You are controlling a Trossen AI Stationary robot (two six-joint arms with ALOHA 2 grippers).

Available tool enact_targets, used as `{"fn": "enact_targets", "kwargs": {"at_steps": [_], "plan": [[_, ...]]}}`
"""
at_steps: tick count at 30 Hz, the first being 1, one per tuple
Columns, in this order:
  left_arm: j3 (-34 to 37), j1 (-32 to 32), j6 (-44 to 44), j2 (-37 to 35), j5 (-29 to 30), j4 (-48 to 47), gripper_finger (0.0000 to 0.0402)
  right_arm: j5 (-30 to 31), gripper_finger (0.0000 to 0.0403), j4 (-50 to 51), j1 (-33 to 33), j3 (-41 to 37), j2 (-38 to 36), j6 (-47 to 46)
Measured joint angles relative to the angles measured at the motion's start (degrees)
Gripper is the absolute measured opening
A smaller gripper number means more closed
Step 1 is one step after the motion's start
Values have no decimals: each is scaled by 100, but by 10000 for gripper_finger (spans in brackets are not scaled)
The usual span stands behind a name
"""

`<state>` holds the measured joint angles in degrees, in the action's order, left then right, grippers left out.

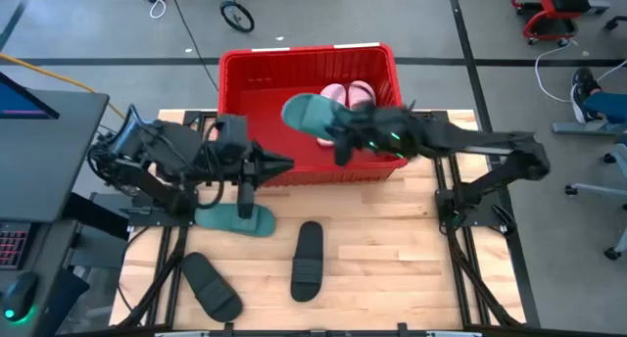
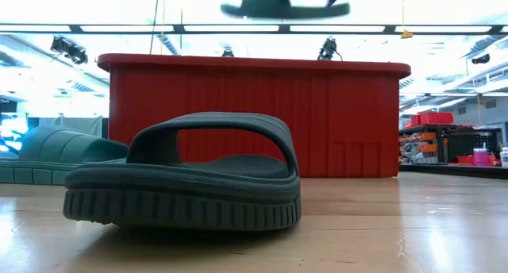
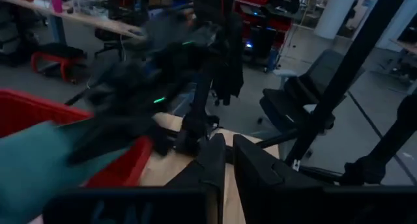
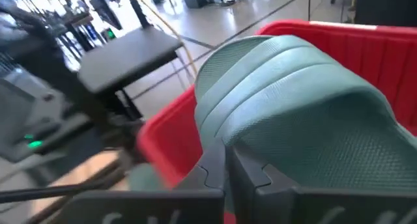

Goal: Pick and place slides into bin
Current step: Put the bottom green slide into the red container

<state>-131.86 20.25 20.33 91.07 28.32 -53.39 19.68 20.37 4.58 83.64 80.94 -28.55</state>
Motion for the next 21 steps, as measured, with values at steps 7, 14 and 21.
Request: {"fn": "enact_targets", "kwargs": {"at_steps": [7,14,21], "plan": [[6,-73,-656,40,0,32,23,-1569,4,-2212,1219,3,1195,433],[14,-207,-879,126,-1,-63,16,-2365,4,-3181,2104,2,2337,226],[12,-547,-961,162,33,-100,24,-3156,4,-4894,2536,83,3256,368]]}}
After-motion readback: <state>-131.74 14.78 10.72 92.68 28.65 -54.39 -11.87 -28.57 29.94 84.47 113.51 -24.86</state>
